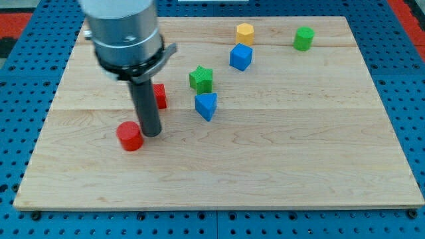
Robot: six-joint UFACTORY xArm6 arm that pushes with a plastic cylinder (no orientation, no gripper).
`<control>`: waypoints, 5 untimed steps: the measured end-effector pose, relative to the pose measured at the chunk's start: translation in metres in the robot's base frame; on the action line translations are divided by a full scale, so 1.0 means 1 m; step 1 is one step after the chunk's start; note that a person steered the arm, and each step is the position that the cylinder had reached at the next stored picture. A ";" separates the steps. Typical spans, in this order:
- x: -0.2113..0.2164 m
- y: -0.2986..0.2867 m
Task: Push the red circle towards the bottom left of the board
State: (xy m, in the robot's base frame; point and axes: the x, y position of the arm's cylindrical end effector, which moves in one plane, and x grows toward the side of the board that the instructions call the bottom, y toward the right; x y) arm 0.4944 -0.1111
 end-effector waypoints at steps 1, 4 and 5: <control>0.007 -0.023; 0.007 0.009; -0.054 0.029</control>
